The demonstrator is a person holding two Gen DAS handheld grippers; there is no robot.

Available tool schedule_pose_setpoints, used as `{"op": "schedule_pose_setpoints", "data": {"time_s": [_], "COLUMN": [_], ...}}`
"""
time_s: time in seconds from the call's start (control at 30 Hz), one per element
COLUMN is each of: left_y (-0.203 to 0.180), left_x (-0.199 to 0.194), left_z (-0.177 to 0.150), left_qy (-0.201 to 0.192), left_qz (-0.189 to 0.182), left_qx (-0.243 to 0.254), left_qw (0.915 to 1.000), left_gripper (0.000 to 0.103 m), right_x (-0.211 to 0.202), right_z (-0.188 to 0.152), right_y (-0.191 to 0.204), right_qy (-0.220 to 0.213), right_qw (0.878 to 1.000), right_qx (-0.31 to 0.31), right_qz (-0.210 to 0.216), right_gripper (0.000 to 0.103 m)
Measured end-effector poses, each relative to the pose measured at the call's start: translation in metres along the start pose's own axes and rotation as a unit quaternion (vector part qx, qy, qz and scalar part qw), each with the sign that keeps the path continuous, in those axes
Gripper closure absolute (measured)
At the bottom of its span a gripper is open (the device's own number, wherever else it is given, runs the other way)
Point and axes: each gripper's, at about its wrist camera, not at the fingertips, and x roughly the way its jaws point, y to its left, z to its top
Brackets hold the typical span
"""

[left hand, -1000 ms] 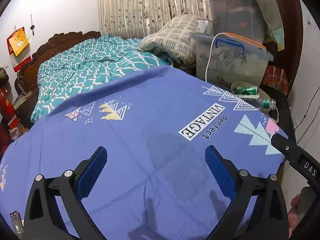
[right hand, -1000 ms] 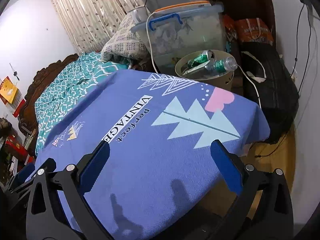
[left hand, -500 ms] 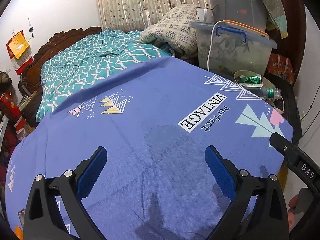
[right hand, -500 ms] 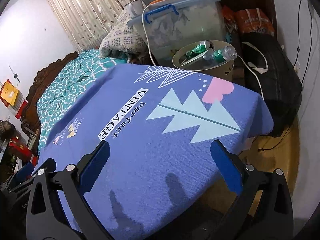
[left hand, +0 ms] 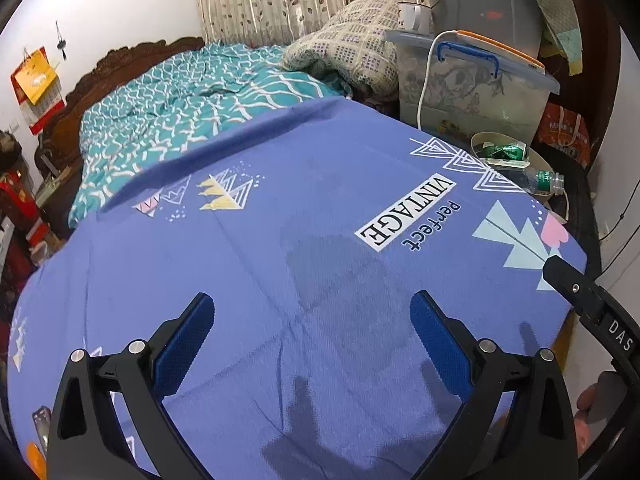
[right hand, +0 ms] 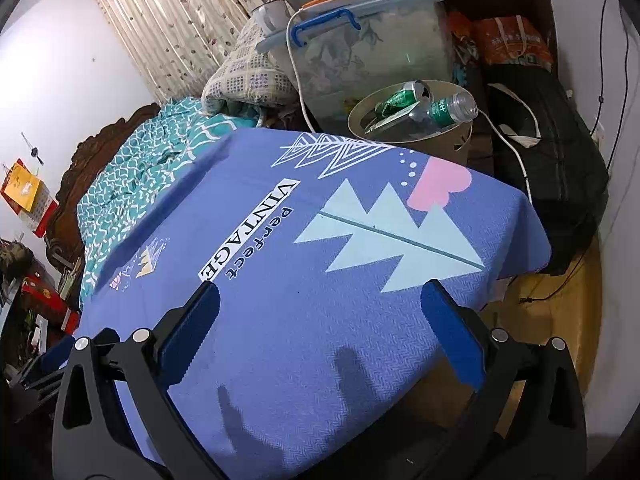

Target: Collect trash

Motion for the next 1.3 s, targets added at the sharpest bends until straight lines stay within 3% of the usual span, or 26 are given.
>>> {"op": "schedule_pose_setpoints", "data": {"time_s": [0.43, 1.3], "left_y": [0.017, 0.027], "left_x": [0.002, -0.004], "left_z": [-0.009, -0.010], "left_qy": [0.003, -0.020], "left_qz": [-0.005, -0.003], "left_qx": [-0.029, -0.028], "left_qw": [0.9996, 0.9994], "left_gripper": [0.009, 0.009], "right_x": [0.007, 0.008], "right_z": [-0.010, -0.018], "right_y": [0.006, 0.026], "right_qy": [0.020, 0.032], "right_qw": [1.000, 0.998], "right_qx": [-0.005, -0.049], "right_qz": [-0.001, 0.005], "right_gripper": [0.004, 0.004]}}
